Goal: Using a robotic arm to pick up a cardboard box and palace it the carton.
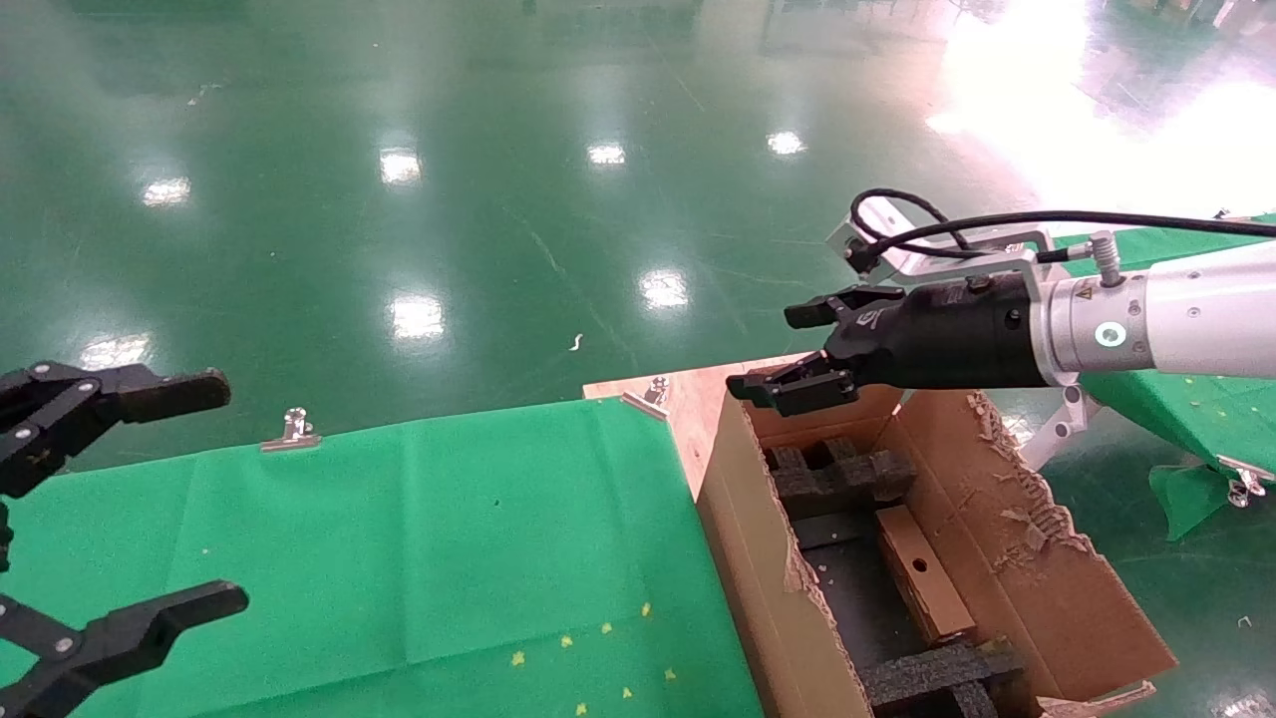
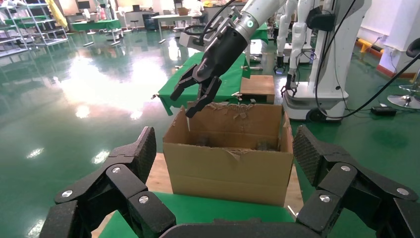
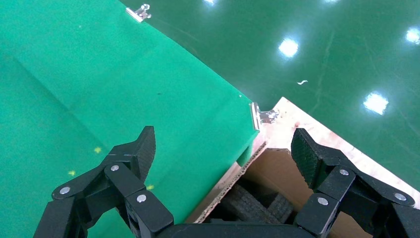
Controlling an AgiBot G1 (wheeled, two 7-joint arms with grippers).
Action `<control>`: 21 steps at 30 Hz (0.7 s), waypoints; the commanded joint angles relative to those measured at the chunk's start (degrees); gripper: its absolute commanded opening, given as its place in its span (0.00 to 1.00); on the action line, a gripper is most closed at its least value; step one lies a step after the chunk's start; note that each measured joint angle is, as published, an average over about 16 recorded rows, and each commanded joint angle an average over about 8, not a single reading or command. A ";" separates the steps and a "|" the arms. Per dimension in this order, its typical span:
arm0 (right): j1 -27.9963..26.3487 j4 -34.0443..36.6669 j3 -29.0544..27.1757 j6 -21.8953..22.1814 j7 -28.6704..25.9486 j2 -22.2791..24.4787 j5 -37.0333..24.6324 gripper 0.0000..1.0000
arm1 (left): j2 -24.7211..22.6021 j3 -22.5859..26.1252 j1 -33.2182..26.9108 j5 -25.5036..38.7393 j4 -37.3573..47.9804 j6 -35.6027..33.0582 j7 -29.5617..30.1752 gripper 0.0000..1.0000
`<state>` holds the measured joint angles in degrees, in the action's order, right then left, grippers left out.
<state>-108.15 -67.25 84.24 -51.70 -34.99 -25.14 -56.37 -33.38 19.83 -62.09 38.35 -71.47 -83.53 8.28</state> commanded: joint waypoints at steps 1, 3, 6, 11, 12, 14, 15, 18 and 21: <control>0.01 0.41 0.27 0.29 -0.38 0.03 -0.32 1.00 | 0.00 0.00 0.00 0.00 0.00 0.00 0.00 1.00; 0.54 0.50 -0.39 0.06 -0.23 -0.08 -0.34 1.00 | 0.00 0.00 0.00 0.00 0.00 0.00 0.00 1.00; 1.90 0.21 -2.45 -1.00 0.52 -0.38 0.17 1.00 | 0.00 0.00 0.00 0.00 0.00 0.00 0.00 1.00; 5.48 -0.31 -7.71 -3.64 2.42 -1.14 1.32 1.00 | 0.00 0.00 0.00 0.00 0.00 0.00 0.00 1.00; 6.27 -0.42 -8.87 -4.22 2.84 -1.31 1.57 1.00 | 0.00 0.00 0.00 0.00 0.00 0.00 0.00 1.00; 7.82 -0.65 -11.16 -5.37 3.66 -1.64 2.07 1.00 | 0.00 0.00 0.00 0.00 0.00 0.00 0.00 1.00; 8.61 -0.77 -12.32 -5.95 4.08 -1.81 2.32 1.00 | 0.00 0.00 0.00 0.00 0.00 0.00 0.00 1.00; 10.97 -1.11 -15.79 -7.69 5.33 -2.31 3.08 1.00 | 0.00 0.01 0.00 0.00 0.00 0.00 0.00 1.00; 13.31 -1.46 -19.24 -9.43 6.58 -2.81 3.83 1.00 | 0.00 0.01 0.00 0.00 0.00 0.00 0.00 1.00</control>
<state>-94.86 -68.71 65.03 -61.11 -28.42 -27.94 -52.54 -33.38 19.84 -62.09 38.34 -71.46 -83.53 8.27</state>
